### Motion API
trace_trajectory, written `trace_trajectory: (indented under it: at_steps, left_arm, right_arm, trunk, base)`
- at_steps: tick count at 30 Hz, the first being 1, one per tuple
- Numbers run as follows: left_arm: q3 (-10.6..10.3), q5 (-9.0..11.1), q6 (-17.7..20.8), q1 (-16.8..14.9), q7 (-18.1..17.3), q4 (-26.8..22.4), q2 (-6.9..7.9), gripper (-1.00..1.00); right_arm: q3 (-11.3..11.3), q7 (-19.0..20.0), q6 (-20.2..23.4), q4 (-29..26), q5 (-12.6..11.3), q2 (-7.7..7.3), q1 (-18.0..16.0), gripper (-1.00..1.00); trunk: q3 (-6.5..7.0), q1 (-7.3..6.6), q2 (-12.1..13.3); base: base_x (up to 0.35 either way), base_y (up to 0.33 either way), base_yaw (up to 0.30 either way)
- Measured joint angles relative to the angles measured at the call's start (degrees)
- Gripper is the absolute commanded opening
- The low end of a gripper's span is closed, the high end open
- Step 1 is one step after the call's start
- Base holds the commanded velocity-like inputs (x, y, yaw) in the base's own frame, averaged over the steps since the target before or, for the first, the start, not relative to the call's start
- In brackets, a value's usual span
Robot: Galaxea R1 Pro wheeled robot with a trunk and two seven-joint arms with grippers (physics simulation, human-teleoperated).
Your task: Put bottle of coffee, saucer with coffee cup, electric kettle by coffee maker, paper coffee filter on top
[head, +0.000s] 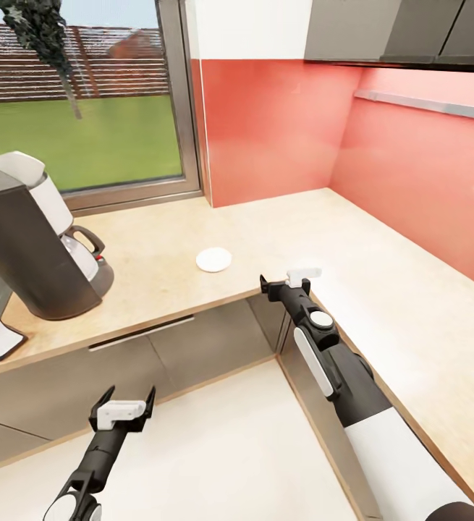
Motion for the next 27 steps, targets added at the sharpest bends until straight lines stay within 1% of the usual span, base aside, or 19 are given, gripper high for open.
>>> trace_trajectory:
  at_steps: [6, 27]
  left_arm:
    - [0.00, -0.07, 0.14, 0.49, 0.02, -1.76, 0.00, 1.00]
    - [-0.09, -0.27, 0.15, 0.64, 0.02, -1.93, 0.00, 1.00]
  right_arm:
    - [-0.01, 0.00, 0.00, 0.01, 0.01, 0.00, 0.00, 1.00]
    - [0.00, 0.00, 0.00, 0.01, 0.01, 0.00, 0.01, 1.00]
  trunk:
    - [0.54, 0.00, 0.00]
    - [2.44, 0.00, 0.00]
  base:
    - [0.000, 0.000, 0.000]
    - [0.000, 0.000, 0.000]
